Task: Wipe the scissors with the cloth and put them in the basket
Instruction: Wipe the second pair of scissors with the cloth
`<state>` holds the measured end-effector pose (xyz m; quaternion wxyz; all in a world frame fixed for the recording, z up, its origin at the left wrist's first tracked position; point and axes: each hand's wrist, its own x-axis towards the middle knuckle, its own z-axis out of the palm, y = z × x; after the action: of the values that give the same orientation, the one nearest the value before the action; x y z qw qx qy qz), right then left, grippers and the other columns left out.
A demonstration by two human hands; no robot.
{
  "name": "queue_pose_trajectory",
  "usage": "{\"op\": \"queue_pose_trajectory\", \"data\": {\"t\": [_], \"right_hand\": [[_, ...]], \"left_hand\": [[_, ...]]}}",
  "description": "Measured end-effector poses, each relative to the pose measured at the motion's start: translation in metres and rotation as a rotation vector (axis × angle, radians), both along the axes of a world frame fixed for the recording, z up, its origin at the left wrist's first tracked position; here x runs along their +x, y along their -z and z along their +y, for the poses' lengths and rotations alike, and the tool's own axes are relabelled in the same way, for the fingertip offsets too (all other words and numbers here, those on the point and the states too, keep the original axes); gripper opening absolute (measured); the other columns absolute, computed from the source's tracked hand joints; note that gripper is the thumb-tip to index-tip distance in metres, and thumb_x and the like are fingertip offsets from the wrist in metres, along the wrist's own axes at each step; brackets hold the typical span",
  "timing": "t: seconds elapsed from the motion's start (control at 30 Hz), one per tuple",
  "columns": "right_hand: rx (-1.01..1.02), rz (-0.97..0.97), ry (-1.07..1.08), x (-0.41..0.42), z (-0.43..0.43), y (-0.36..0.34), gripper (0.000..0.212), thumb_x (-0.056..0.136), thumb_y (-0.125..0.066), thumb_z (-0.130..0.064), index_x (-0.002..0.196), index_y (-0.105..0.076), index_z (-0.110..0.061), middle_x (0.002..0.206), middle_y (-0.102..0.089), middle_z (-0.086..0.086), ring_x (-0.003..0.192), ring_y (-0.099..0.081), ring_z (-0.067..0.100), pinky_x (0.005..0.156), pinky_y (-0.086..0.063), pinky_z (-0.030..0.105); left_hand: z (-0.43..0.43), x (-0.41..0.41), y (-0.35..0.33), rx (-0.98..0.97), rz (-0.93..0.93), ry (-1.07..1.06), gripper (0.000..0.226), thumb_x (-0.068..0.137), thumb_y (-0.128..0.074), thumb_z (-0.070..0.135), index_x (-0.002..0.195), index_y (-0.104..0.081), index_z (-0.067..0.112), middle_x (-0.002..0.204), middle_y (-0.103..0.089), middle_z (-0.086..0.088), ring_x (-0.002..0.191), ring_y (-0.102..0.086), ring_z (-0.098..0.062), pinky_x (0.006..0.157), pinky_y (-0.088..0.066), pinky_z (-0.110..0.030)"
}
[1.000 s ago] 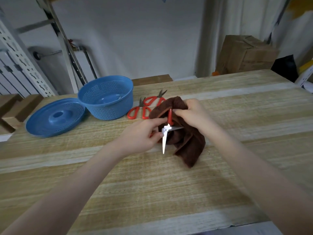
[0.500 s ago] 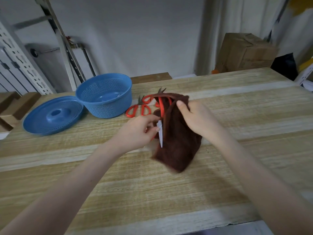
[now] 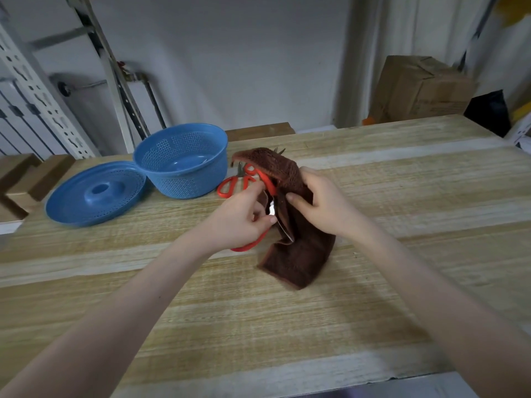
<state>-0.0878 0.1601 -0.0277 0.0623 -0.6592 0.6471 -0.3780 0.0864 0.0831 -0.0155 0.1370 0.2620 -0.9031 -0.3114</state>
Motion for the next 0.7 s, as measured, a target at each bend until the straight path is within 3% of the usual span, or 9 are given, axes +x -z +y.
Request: {"op": "queue_pose_trajectory", "data": {"t": [0.07,0.17,0.27,0.33,0.47,0.53,0.6,0.7], "right_hand": [[0.016,-0.06,-0.094,-0.006,-0.002,0.001,0.009,0.087,-0.06,-0.014,0.095,-0.058,-0.012,0.09,-0.06,-0.007,0.089,-0.059,0.015,0.082,-0.048,0.038],[0.153,-0.194,-0.177,-0.013,0.0,-0.006,0.029,0.091,-0.061,-0.003,0.102,-0.058,-0.03,0.099,-0.059,-0.026,0.097,-0.057,-0.011,0.091,-0.043,0.017],[0.227,-0.299,-0.142,-0.022,0.0,-0.005,0.023,0.094,-0.059,-0.009,0.109,-0.061,-0.026,0.109,-0.066,-0.015,0.108,-0.061,0.004,0.097,-0.045,0.024],[0.239,-0.398,-0.065,-0.024,0.002,-0.002,0.017,0.095,-0.058,-0.012,0.106,-0.063,-0.023,0.105,-0.068,-0.01,0.102,-0.063,0.006,0.092,-0.047,0.025],[-0.019,-1.066,0.221,-0.02,0.004,0.006,0.014,0.098,-0.054,-0.016,0.106,-0.066,-0.018,0.098,-0.071,-0.006,0.094,-0.067,0.009,0.091,-0.051,0.029],[-0.12,-1.206,0.229,-0.019,0.007,0.002,0.016,0.1,-0.05,-0.017,0.1,-0.066,-0.02,0.096,-0.072,-0.008,0.092,-0.068,0.007,0.087,-0.051,0.026],[-0.105,-1.17,0.152,-0.017,0.011,0.0,0.019,0.102,-0.047,-0.02,0.097,-0.065,-0.022,0.097,-0.072,-0.008,0.094,-0.067,0.006,0.09,-0.05,0.024],[0.08,-0.772,0.109,-0.006,0.015,-0.002,0.024,0.103,-0.041,-0.029,0.096,-0.064,-0.024,0.097,-0.067,-0.012,0.091,-0.062,-0.001,0.09,-0.048,0.019]], "left_hand": [[-0.001,0.002,0.001,0.139,0.024,0.006,0.045,0.092,-0.061,0.013,0.132,-0.038,0.012,0.05,-0.048,0.007,0.044,-0.041,-0.011,0.051,-0.04,-0.036],[-0.002,0.007,0.002,0.304,0.063,0.026,0.044,0.093,-0.06,0.009,0.13,-0.038,0.016,0.049,-0.046,0.008,0.043,-0.041,-0.014,0.046,-0.039,-0.031],[-0.003,0.009,0.003,0.387,0.087,0.026,0.039,0.093,-0.061,0.007,0.125,-0.04,0.015,0.051,-0.046,0.008,0.046,-0.041,-0.012,0.048,-0.041,-0.029],[-0.002,0.008,0.004,0.401,0.087,0.028,0.035,0.093,-0.06,0.006,0.119,-0.04,0.013,0.052,-0.046,0.004,0.046,-0.04,-0.012,0.048,-0.041,-0.027],[-0.001,0.006,0.001,0.388,0.085,0.012,0.028,0.094,-0.057,0.004,0.113,-0.04,0.015,0.055,-0.047,-0.005,0.04,-0.041,-0.009,0.041,-0.037,-0.018],[-0.001,0.006,0.0,0.378,0.091,0.002,0.027,0.094,-0.057,0.005,0.111,-0.04,0.018,0.058,-0.051,-0.007,0.04,-0.045,-0.011,0.04,-0.037,-0.017],[-0.003,0.005,0.0,0.378,0.096,-0.025,0.028,0.094,-0.057,0.006,0.114,-0.04,0.018,0.061,-0.054,-0.008,0.04,-0.047,-0.011,0.041,-0.037,-0.017],[-0.003,0.003,0.003,0.354,0.092,-0.039,0.033,0.094,-0.058,0.007,0.12,-0.04,0.016,0.061,-0.054,-0.009,0.04,-0.045,-0.01,0.043,-0.038,-0.021]]}}
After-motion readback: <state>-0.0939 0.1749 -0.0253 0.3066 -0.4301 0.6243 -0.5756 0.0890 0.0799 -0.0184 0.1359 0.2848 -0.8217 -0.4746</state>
